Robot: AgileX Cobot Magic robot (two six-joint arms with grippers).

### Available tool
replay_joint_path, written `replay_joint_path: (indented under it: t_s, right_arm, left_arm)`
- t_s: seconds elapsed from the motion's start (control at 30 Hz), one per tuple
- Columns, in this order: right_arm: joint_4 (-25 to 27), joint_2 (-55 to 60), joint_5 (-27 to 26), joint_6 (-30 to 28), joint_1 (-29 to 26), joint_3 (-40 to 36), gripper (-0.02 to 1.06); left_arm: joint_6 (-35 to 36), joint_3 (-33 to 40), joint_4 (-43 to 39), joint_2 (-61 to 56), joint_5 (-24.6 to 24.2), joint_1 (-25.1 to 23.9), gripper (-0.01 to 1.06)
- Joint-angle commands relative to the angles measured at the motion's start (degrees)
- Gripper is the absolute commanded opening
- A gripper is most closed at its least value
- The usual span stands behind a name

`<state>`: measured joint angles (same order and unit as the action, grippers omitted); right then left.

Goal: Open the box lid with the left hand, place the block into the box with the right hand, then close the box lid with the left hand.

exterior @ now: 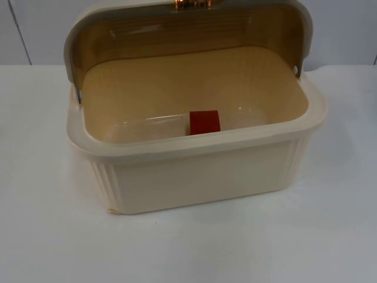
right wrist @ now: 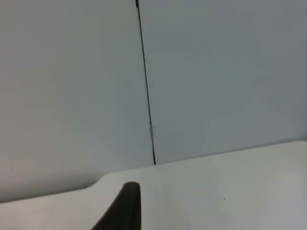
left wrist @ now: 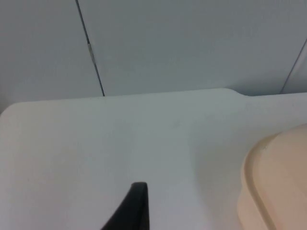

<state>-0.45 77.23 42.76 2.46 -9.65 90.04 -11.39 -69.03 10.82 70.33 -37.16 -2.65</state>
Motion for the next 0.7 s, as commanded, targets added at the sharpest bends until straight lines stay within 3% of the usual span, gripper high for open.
replay_joint_path:
  t_s: [0.0, 0.3, 0.57, 0.67]
  right_arm:
    - [-1.16, -0.81, 0.61, -0.54, 0.27, -0.40, 1.05]
    - [0.03, -0.81, 0.62, -1.97, 0.27, -0.40, 1.05]
    - [0.45, -0.81, 1.39, -1.97, 0.27, -0.40, 1.05]
    - [0.45, -0.81, 1.63, -2.08, 0.27, -0.40, 1.05]
  left_arm:
    - [0.34, 0.18, 0.76, -0.61, 1.52, 0.37, 1.05]
    - [-4.20, -1.44, 4.26, 2.16, 1.50, 2.68, 1.05]
    - [-4.46, -10.76, 1.85, 10.14, 1.50, 8.66, 1.05]
    - [-8.01, -16.59, 1.72, 14.76, 0.09, 10.84, 1.05]
